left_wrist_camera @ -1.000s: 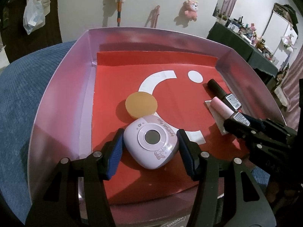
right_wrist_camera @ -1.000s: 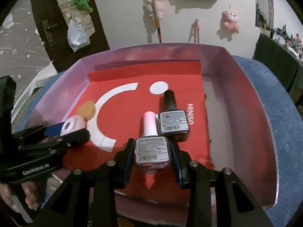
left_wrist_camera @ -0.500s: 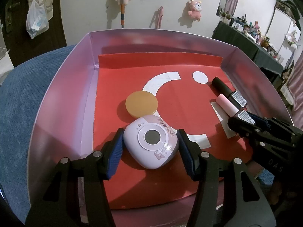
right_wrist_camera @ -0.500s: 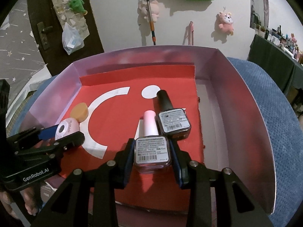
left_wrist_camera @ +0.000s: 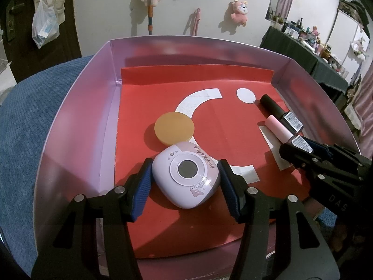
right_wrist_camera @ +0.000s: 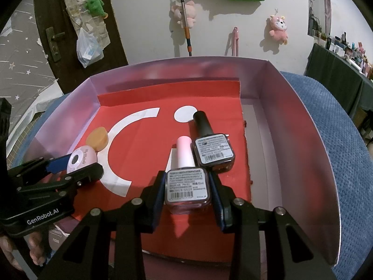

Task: Organize rigid objects
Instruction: 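Lower the pink case beside the compact and open the left gripper while the right gripper releases the polish, then withdraw both grippers from the box back toward the remaining items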

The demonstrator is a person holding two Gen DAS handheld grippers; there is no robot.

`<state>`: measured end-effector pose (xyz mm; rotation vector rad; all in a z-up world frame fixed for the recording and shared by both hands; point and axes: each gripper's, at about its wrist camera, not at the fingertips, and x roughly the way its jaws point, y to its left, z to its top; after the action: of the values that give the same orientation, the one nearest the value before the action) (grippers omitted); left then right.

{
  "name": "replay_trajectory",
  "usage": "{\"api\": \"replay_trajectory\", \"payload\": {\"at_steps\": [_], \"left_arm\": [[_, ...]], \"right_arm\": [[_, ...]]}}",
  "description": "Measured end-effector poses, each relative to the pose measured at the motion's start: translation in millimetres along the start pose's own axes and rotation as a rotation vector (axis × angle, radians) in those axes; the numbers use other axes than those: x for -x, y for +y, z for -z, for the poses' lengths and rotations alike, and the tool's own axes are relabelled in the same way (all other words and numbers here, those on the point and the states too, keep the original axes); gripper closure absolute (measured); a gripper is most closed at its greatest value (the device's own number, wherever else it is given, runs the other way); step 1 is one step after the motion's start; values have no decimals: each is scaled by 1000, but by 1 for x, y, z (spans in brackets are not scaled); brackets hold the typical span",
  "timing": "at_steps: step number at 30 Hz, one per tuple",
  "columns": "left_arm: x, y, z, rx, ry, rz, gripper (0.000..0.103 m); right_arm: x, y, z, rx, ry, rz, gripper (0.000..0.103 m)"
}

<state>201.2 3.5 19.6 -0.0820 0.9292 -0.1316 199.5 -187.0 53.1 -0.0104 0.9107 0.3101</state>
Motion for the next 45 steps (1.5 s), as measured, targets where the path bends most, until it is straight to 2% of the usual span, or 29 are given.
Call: {"api": "replay_trajectory", "payload": {"at_steps": [11,14,16,19,30,39,45], "left_arm": [[1,2,-1,-1,-2,12,49],[2,3,-1,11,0,43,39],[3,2,-2,10,0,48,35],[2,1,-2,-2,-1,40,35],[7,-3,1,-14,-19,30,35],[26,-5,1,-24,-58,20,33],[38,-10,4,-43,-90,4,30]], "right_arm": [[1,0,0,1,-1,2,63],[1,0,0,1,0,1,63],[1,0,0,1,0,1,63],[2,-1,0,-5,0,-13,60],[10,0,-1,-10,-13,-13,60],[26,7,-1,-4,-52,-12,54],[41,11,0,-7,-82,-20,45]]}}
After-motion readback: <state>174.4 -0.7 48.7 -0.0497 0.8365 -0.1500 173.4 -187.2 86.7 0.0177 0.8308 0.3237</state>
